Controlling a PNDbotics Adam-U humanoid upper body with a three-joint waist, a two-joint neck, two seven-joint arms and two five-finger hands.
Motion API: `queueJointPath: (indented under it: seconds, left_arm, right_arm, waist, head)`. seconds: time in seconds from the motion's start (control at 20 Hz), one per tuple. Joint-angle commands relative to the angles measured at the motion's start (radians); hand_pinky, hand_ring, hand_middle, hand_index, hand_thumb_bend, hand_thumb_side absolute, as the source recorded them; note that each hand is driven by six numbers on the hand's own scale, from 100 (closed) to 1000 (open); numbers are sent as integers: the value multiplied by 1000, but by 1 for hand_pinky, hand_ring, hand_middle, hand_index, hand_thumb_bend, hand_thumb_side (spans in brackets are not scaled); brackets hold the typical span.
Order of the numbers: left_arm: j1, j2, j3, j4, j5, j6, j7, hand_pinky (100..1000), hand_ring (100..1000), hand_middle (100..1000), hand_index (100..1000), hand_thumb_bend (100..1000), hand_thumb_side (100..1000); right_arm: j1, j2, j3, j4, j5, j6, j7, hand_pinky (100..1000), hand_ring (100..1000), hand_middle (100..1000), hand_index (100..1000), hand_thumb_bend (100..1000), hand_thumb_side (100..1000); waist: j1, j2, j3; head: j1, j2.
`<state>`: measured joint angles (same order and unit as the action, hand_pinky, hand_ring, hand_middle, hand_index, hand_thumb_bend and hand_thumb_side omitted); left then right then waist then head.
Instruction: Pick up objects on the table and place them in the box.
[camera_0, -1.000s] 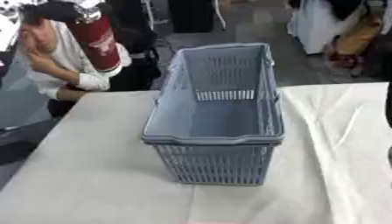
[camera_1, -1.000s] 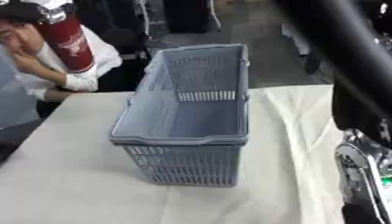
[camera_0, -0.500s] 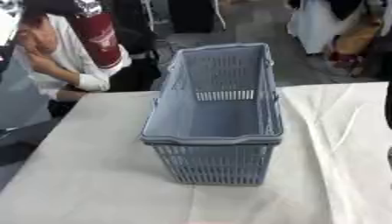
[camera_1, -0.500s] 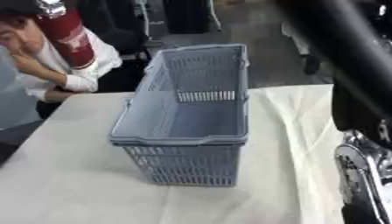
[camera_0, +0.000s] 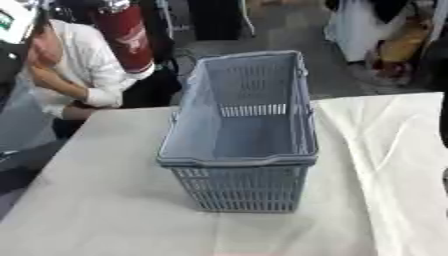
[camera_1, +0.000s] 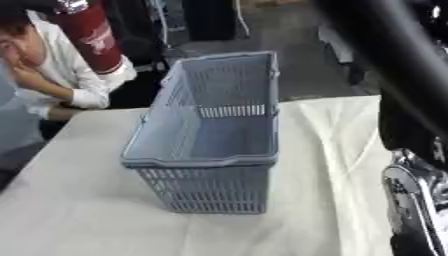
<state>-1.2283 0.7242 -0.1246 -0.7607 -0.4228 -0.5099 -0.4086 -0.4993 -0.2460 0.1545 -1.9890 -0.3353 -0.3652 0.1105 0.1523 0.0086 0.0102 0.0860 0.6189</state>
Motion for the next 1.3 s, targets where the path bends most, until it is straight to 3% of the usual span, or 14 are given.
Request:
queueJointPath:
  seconds: [0.05, 1.1, 1.3]
  left_arm:
    - [-34, 7, -2, -6, 18, -4, -10, 100, 100, 100, 100, 100, 597]
    - [-53, -51, -20, -15, 124, -11, -27, 100, 100, 100, 105, 100, 604]
    - [-48, -56, -22, -17, 149, -16, -28, 100, 100, 100, 108, 100, 605]
  right_arm:
    - [-20, 5, 0, -11, -2, 3, -1, 310, 483, 595, 805, 100, 989]
    - [-36, 32, 6, -11, -14, 15, 1, 321, 485, 596, 805, 100, 987]
    - [-44, 42, 8, -11, -17, 17, 1, 326, 487, 597, 805, 100, 986]
  waist:
    - [-3, -17, -3]
    - [4, -13, -39]
    - [7, -11, -52]
  head:
    - [-11, -15]
    - [-16, -33]
    - [-24, -51]
